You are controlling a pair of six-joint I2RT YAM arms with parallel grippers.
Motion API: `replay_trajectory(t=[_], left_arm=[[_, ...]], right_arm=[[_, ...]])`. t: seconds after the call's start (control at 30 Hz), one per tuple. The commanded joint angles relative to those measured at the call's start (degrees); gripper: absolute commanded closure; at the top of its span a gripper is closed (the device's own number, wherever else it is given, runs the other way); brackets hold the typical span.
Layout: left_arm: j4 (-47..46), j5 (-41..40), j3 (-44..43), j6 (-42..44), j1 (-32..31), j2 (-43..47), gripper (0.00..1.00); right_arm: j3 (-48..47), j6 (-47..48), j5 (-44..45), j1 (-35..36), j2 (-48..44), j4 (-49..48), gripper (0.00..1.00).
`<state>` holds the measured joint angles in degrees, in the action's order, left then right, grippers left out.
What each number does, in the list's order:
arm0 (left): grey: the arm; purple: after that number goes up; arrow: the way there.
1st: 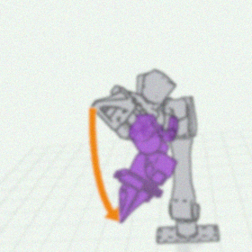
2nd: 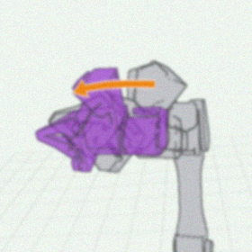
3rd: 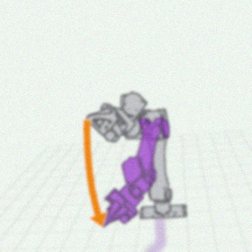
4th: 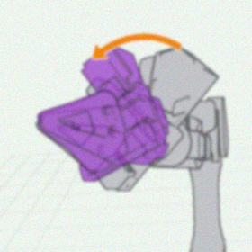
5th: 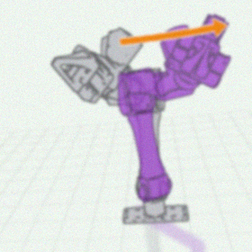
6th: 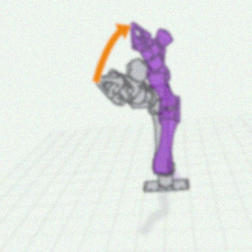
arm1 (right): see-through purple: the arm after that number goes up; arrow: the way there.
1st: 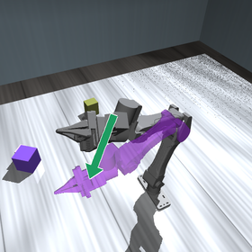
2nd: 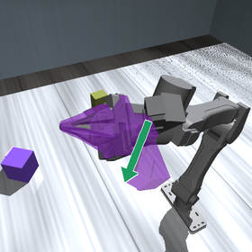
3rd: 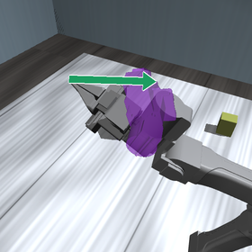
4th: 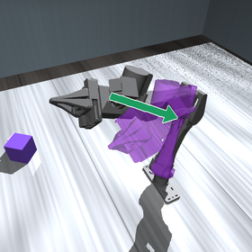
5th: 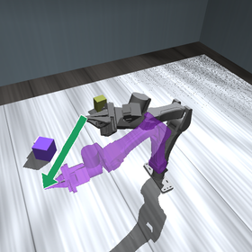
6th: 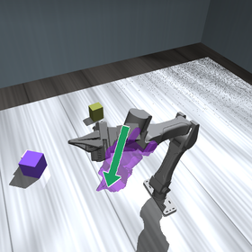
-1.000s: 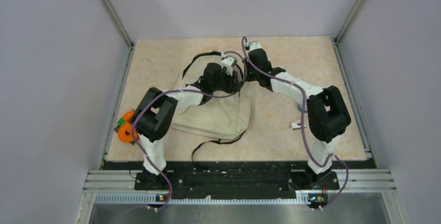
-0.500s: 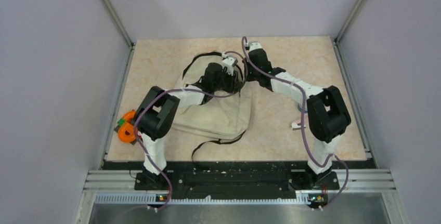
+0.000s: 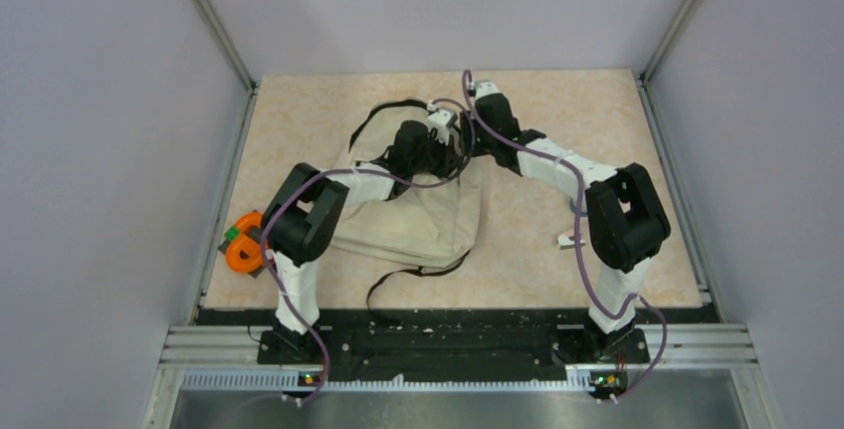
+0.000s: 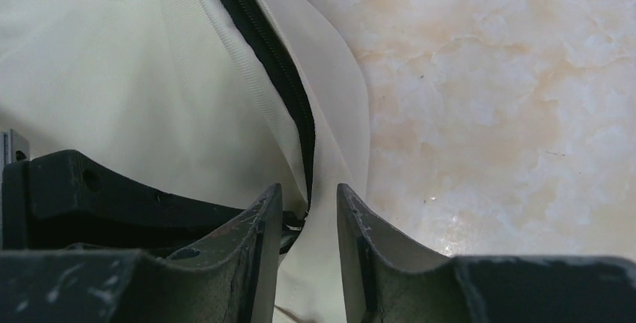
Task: Pack the student bag
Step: Zip the student bag at the center of the board.
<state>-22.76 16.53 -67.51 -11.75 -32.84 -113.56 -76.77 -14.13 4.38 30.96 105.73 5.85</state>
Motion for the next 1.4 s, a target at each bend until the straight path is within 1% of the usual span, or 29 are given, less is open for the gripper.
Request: replay_trajectory(t=[0.0,0.03,0.07,0.17,0.2,0.3,0.5,0.6,0.67,0.77,0.87,1.03,1.2,1.23,1.27,1.3,1.33,1.37], left_arm=[[-1.4,1.1,-1.3,-0.4,-0.4,-0.8,0.97],[-1.6,1.2,-1.3,-0.6,-0.4,-0.8,0.99],[-1.7,1.3,-1.2,-0.7,-0.4,-0.8,1.0],[-1.8,0.9,-0.9,-1.0,-0.5,-0.7,1.0],[-1.7,0.9,-0.7,-1.0,-0.5,-0.6,1.0],[-0.9,0.7,-0.1,-0.4,-0.8,0.2,1.0],[4.5,-0.8,0.4,5.9,-3.8,2.1,1.0],[8.0,-4.2,0.5,7.5,-4.9,3.3,1.0],[10.1,-5.2,0.9,8.4,-5.7,4.5,1.0],[14.4,-2.5,0.6,10.1,-6.6,5.6,1.0],[18.2,-1.5,0.5,10.6,-7.6,6.8,1.0],[19.9,-0.5,2.6,10.0,-8.5,9.8,1.0],[20.1,-1.1,2.6,8.9,-8.7,12.8,1.0],[20.3,-1.7,2.5,9.1,-8.6,13.9,0.96],[20.4,-2.9,2.3,9.0,-8.7,15.1,0.85],[20.5,-4.4,2.3,9.1,-8.7,16.6,0.72],[20.8,-5.8,2.1,9.3,-8.7,18.0,0.57],[21.4,-6.9,1.9,9.4,-8.6,19.4,0.46]], right_arm=[[-0.5,-0.2,0.3,0.2,2.2,-2.2,0.67],[-0.7,-0.1,1.0,0.2,2.6,-2.2,0.69],[-0.9,0.1,1.7,0.2,2.9,-2.1,0.75],[-2.4,0.7,2.9,0.2,3.9,-1.6,0.97],[-3.0,0.7,3.3,0.2,4.1,-1.3,1.0],[-4.7,0.8,5.3,0.0,4.5,-0.6,1.0],[-9.3,1.1,5.9,-1.4,6.4,0.8,1.0],[-11.4,1.7,5.8,-1.8,7.7,1.3,1.0],[-12.8,2.0,5.6,-2.1,8.5,1.6,1.0],[-14.6,2.3,5.1,-2.5,9.7,2.0,1.0],[-15.6,2.3,5.0,-2.8,10.4,2.2,1.0],[-16.1,2.2,4.0,-3.1,10.9,1.8,1.0],[-15.9,1.8,0.6,-3.1,9.8,1.8,1.0],[-15.9,1.9,-0.3,-3.1,9.3,2.3,1.0],[-15.8,2.2,-1.1,-3.1,8.6,2.9,1.0],[-15.8,2.8,-1.9,-3.1,8.0,3.7,1.0],[-16.1,3.3,-2.7,-3.1,7.3,4.8,0.97],[-16.5,3.7,-3.3,-3.1,6.5,6.0,0.86]])
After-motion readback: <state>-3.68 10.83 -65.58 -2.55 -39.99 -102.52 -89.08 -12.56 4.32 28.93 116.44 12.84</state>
